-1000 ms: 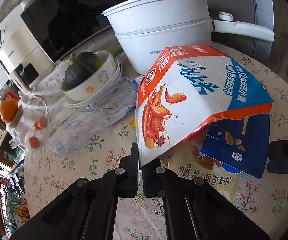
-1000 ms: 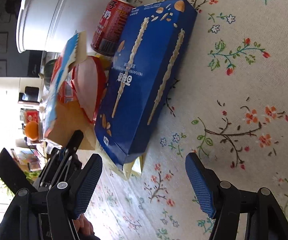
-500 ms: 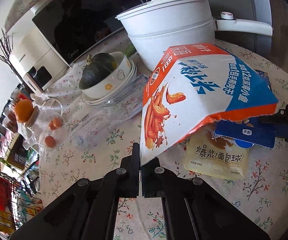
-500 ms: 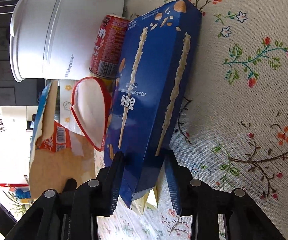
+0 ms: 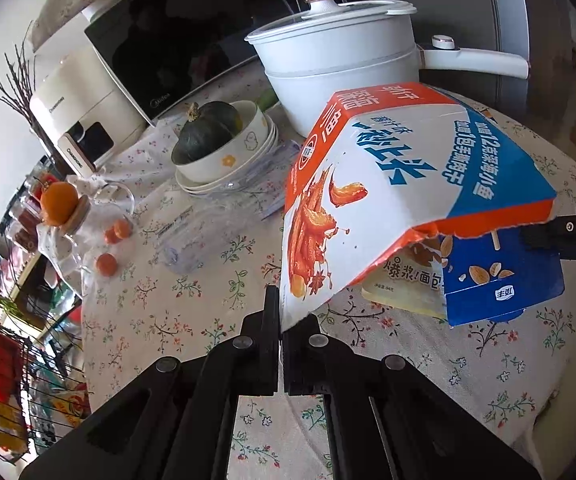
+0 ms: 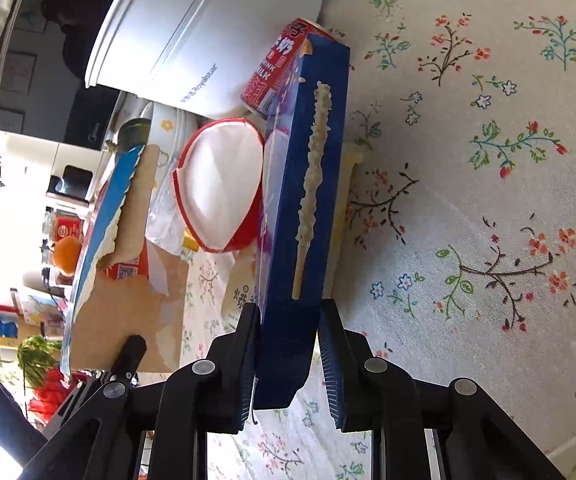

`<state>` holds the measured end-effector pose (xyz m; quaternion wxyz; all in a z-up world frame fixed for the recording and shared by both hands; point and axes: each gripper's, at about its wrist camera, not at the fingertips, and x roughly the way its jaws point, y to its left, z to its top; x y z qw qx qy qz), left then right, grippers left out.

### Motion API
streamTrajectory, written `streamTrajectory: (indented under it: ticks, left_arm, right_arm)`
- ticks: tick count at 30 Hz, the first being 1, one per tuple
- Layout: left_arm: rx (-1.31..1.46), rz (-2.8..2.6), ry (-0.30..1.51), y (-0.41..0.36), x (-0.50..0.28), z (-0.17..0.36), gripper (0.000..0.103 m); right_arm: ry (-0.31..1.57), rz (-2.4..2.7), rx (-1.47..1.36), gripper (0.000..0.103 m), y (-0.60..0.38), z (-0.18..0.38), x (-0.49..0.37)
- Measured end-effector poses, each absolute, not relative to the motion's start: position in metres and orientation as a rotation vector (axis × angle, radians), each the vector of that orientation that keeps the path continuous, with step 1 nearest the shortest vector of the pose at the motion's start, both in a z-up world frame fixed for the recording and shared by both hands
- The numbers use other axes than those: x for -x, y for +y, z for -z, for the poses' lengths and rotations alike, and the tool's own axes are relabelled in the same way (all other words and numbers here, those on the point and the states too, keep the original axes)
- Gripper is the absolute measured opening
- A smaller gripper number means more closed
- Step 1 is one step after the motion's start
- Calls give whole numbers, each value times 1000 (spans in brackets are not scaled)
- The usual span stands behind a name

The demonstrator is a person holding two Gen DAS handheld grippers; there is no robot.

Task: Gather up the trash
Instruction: 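Carry the blue box and orange-and-white bag over the white bin with both tools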

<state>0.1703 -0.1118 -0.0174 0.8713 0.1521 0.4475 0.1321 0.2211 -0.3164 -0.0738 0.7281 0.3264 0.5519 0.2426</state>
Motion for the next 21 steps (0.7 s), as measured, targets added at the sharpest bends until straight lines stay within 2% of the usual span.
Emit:
streamTrajectory:
  ticks: [10,21]
  left_arm:
    - [-328,-254,927,-118,-144,7,0]
    - [-343,-228,939,-133,-122,7,0]
  right_arm:
    - [1187,-554,-493,25,-291,48,-177]
    - [1194,-546,-397,25,-299,43,-148]
